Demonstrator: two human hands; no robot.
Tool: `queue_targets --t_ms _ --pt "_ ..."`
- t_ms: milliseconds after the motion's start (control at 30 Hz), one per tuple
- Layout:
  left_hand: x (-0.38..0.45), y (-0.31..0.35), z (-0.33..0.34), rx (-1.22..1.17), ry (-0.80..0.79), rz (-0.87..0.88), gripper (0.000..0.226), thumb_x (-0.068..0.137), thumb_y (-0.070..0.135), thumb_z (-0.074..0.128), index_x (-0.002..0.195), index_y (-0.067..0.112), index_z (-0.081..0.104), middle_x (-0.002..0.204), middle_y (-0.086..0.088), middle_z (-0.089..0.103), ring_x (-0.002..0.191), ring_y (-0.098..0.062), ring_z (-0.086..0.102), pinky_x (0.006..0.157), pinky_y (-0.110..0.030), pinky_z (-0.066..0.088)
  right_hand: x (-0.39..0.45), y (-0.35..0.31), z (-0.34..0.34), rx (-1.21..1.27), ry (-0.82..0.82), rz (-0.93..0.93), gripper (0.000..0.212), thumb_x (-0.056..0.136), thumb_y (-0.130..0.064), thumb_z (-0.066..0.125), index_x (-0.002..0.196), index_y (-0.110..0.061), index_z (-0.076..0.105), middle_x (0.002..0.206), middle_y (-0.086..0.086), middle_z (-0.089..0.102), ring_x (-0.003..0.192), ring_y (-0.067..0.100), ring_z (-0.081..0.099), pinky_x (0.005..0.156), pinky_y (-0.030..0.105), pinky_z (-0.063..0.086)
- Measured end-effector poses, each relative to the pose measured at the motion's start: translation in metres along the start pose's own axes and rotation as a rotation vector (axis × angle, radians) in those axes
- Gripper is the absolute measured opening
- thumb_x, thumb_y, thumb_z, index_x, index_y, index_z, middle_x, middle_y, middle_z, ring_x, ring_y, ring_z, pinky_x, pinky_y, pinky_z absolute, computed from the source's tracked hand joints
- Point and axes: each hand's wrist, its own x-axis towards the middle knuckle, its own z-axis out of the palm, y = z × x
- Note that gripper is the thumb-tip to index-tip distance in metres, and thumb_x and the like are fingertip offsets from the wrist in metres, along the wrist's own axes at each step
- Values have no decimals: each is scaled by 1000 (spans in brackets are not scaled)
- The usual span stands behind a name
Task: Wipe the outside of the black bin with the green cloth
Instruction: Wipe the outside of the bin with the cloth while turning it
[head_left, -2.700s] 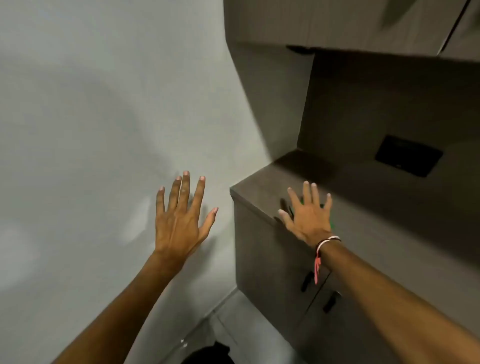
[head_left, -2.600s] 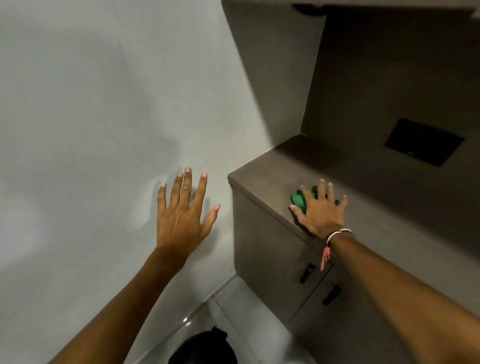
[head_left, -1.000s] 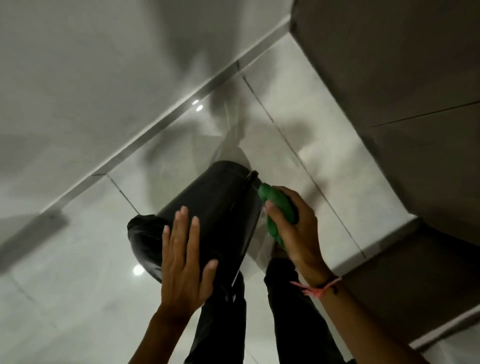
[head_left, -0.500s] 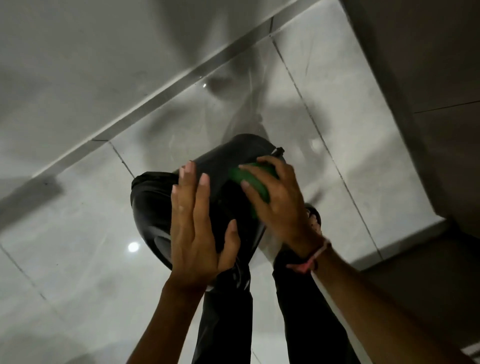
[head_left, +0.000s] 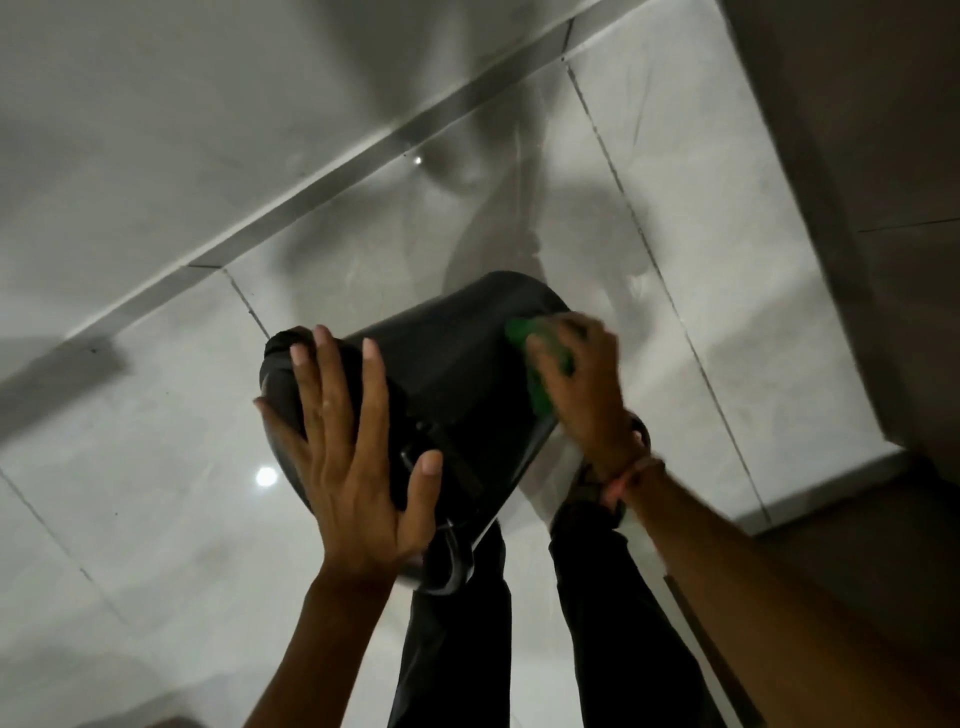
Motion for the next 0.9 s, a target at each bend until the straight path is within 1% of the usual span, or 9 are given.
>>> queue_targets --t_ms 100,167,300,400,467,567,700,800,900 --pt "8 7 3 51 -12 45 77 105 68 18 159 17 36 171 -25 22 163 -35 6 125 -79 -1 24 -6 -7 57 31 194 56 86 -56 56 116 -12 72 130 15 59 122 36 57 101 39 54" --pt "12 12 2 33 0 33 72 107 65 17 158 19 41 170 -27 23 163 -39 8 123 -81 0 -9 -33 -10 137 -98 63 63 80 -63 51 121 -19 71 136 9 55 128 27 52 108 33 48" --pt "9 14 1 -91 38 -87 67 109 54 19 160 15 39 174 -22 18 165 -37 7 126 -77 -2 -80 -58 -13 138 -247 -180 47 90 -44 48 127 -23 68 137 -3 52 130 12 41 110 7 26" --pt "-1 14 3 -205 58 -304 75 105 55 30 166 12 23 177 -13 10 166 -26 1 131 -69 -1 -52 -24 -15 12 -137 -206 41 93 -35 51 127 -20 67 137 4 53 127 13 40 109 17 35" --pt "-9 8 4 -259 64 -415 85 104 68 29 167 12 17 178 -9 8 166 -23 -2 132 -68 3 -9 7 -14 -41 -88 -26 36 95 -33 58 125 -16 68 134 12 56 120 18 44 99 30 48" --pt "-19 6 4 -267 46 -363 89 104 69 28 166 6 20 177 -14 10 166 -28 1 131 -68 11 26 18 -14 4 -37 235 41 87 -52 53 100 -20 76 105 17 71 95 35 67 83 54 61" --pt "-13 10 6 -285 48 -352 77 105 51 33 165 4 22 176 -15 13 166 -28 3 131 -68 11 -36 -54 0 -13 -157 -93 47 89 -45 49 129 -30 68 138 -1 54 126 12 38 108 20 33" --pt "-18 1 0 -278 22 -296 72 104 40 35 163 0 24 175 -18 16 166 -32 8 130 -70 14 -78 -53 4 -43 -166 -274 49 90 -36 47 136 -28 62 142 -1 54 133 18 41 114 27 28" --pt "-15 -3 1 -296 18 -255 71 102 37 36 161 -2 27 174 -20 19 165 -35 11 128 -72 16 -28 4 -2 -117 -10 -173 45 92 -27 45 129 -13 67 127 10 68 120 22 59 112 24 40"
